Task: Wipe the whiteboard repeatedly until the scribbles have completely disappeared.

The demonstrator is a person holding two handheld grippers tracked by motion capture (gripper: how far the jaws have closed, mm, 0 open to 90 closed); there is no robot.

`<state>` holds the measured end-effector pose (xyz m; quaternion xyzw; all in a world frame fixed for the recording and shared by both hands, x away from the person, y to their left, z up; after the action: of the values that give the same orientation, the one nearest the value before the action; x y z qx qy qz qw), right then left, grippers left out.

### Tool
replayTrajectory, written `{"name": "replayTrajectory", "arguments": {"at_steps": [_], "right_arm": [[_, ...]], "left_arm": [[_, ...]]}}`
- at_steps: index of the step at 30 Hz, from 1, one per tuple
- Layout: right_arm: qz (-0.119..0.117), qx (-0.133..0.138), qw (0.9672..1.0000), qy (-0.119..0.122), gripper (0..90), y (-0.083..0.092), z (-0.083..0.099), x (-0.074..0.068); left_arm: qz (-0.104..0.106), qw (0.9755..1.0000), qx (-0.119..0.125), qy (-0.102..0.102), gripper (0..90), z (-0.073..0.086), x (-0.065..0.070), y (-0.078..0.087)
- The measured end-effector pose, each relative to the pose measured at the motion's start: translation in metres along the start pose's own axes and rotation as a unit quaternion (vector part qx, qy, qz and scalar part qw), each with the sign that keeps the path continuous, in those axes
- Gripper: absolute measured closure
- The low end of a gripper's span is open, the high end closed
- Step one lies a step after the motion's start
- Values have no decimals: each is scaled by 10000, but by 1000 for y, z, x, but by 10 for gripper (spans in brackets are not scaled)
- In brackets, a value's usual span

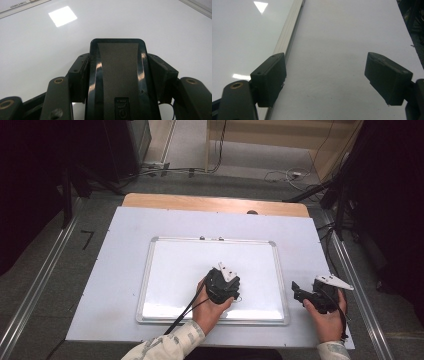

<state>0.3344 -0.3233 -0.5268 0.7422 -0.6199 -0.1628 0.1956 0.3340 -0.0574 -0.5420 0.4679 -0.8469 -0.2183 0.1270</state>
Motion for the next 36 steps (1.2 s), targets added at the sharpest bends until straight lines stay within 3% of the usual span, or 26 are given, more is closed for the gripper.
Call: {"name": "replayTrajectory", "arguments": {"at_steps": [36], "right_arm": [[5, 14, 10000, 30, 161, 0, 0, 0]], "left_arm": [[117, 9998, -28, -138, 411, -9, 24, -15]]}}
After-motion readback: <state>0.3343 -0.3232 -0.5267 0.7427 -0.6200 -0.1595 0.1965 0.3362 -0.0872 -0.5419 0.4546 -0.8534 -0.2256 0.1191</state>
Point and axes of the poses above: each handheld gripper's, and its own axes: y roughly backward along the jaws, z roughly out of its underside, x roughly to its right, the point moved 7 cm from there along -y, roughly forward along the jaws, and after that the axes turned 11 degrees about x, right-handed, at the moved point
